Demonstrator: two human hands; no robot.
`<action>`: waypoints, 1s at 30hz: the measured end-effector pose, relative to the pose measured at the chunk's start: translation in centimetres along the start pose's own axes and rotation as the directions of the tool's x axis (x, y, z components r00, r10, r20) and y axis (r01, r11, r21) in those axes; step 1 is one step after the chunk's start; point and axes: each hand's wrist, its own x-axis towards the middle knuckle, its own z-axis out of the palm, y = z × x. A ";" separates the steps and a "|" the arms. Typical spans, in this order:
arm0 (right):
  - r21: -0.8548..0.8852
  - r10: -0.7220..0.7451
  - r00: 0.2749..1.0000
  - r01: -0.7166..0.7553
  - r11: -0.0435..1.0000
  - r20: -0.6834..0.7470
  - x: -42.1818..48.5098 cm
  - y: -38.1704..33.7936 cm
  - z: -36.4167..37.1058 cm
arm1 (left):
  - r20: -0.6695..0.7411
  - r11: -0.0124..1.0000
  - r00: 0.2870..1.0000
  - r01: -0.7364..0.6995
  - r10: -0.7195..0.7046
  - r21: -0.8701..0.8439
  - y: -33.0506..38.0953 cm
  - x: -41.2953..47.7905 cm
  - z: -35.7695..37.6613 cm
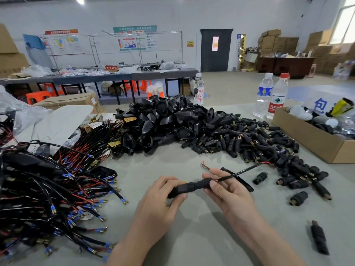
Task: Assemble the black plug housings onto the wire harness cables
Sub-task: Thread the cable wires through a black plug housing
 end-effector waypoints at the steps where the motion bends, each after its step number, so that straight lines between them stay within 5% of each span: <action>1: 0.004 0.005 1.000 -0.005 1.000 0.002 -0.1 0.0 0.1 | -0.002 1.000 1.000 -0.001 0.001 0.003 0.0 0.0 0.0; 30: 0.050 0.095 0.994 -0.097 0.994 0.057 -0.6 0.0 1.0 | -0.083 0.996 0.993 -0.085 0.083 -0.018 0.0 -0.2 1.1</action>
